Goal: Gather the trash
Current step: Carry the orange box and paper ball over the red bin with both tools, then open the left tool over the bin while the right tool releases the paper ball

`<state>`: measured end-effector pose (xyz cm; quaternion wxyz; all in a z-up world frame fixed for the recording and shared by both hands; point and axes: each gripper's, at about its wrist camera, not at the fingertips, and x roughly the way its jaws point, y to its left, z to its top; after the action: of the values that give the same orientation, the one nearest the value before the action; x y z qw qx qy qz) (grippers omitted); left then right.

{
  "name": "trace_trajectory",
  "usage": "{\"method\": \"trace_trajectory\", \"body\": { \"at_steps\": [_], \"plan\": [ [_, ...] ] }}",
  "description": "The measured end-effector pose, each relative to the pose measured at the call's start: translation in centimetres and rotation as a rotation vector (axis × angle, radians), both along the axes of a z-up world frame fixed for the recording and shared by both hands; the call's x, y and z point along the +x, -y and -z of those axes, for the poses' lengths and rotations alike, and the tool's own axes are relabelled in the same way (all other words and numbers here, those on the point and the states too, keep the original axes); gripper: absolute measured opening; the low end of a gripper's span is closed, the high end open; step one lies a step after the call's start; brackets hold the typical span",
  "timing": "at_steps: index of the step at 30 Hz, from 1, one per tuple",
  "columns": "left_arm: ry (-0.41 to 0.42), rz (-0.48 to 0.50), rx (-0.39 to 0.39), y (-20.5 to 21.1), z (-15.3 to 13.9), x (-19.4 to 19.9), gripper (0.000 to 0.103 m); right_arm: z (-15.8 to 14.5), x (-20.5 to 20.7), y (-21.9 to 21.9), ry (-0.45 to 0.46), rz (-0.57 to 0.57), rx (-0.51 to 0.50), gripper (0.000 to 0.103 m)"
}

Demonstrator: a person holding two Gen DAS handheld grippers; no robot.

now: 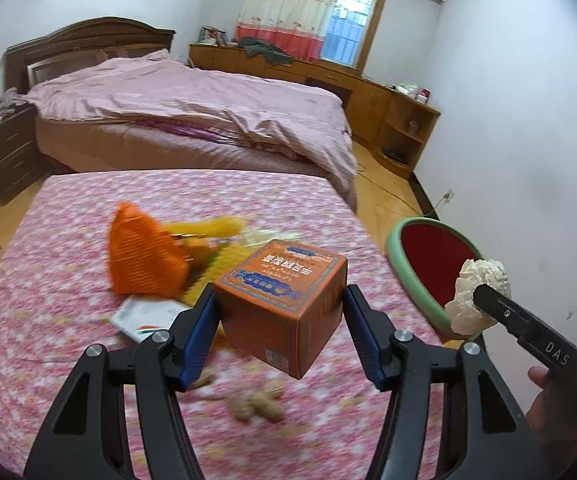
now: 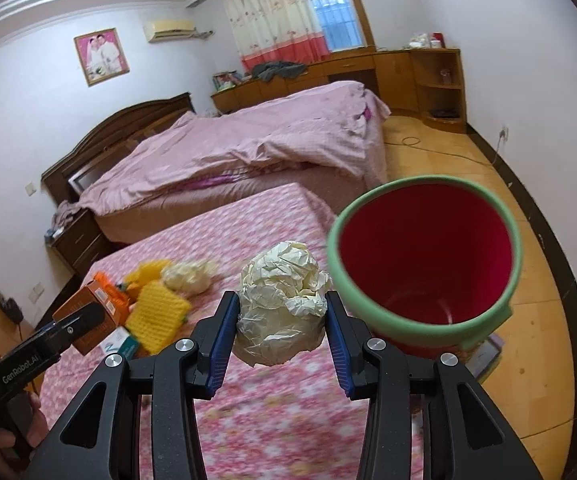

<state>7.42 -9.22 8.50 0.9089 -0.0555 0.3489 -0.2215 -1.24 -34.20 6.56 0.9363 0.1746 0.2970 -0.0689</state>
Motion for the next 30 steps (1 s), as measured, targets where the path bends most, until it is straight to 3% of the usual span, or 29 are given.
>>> {"method": "trace_trajectory", "body": {
  "at_steps": [13,30],
  "plan": [
    [-0.020,0.120,0.031,9.4,0.5,2.4,0.062,1.6,-0.3,7.9,-0.017,0.141,0.067,0.044],
    [-0.047,0.290,0.133,21.9,4.5,5.6,0.062,5.5,0.8,14.3,-0.086,0.250,0.115,0.047]
  ]
}}
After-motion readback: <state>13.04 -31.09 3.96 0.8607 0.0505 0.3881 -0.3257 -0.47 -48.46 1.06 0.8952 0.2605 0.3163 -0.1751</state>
